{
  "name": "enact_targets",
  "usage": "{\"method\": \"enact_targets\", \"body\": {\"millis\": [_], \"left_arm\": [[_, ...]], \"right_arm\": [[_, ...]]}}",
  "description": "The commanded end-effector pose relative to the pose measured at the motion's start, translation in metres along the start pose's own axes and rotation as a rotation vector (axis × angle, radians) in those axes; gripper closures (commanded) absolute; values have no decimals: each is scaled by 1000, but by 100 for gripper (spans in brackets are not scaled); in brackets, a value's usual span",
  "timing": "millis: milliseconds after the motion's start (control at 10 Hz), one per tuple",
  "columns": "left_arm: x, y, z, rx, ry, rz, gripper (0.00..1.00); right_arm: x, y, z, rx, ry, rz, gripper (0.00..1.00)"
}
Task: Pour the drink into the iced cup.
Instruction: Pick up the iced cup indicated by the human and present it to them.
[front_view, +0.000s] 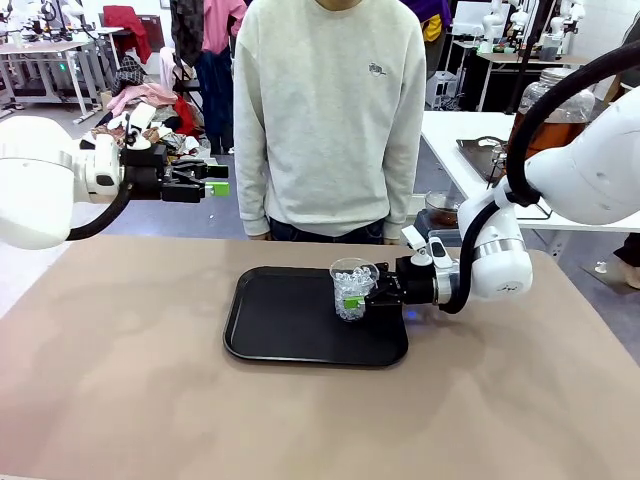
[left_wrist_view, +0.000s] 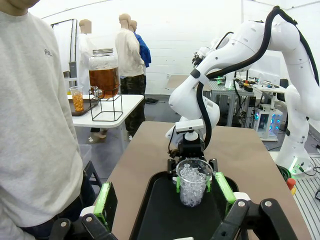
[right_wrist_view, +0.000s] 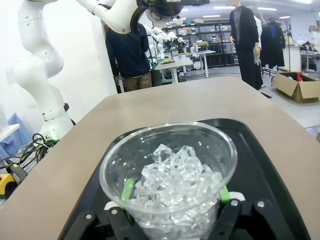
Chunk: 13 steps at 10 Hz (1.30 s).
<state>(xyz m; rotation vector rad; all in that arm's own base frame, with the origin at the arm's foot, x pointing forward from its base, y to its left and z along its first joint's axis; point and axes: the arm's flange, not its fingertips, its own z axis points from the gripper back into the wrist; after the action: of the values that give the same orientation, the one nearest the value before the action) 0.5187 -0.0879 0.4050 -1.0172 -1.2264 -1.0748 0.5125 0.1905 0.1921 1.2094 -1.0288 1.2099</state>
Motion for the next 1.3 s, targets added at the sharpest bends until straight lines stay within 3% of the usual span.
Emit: {"method": "enact_targets", "body": {"millis": [0,1200], "left_arm": [[2,0,-1,12,-8,0,0],[2,0,-1,12,-8,0,0]], "right_arm": [[20,-4,-1,15,-8,-6,25],[132,-23,24,43,-26,49,25]]}}
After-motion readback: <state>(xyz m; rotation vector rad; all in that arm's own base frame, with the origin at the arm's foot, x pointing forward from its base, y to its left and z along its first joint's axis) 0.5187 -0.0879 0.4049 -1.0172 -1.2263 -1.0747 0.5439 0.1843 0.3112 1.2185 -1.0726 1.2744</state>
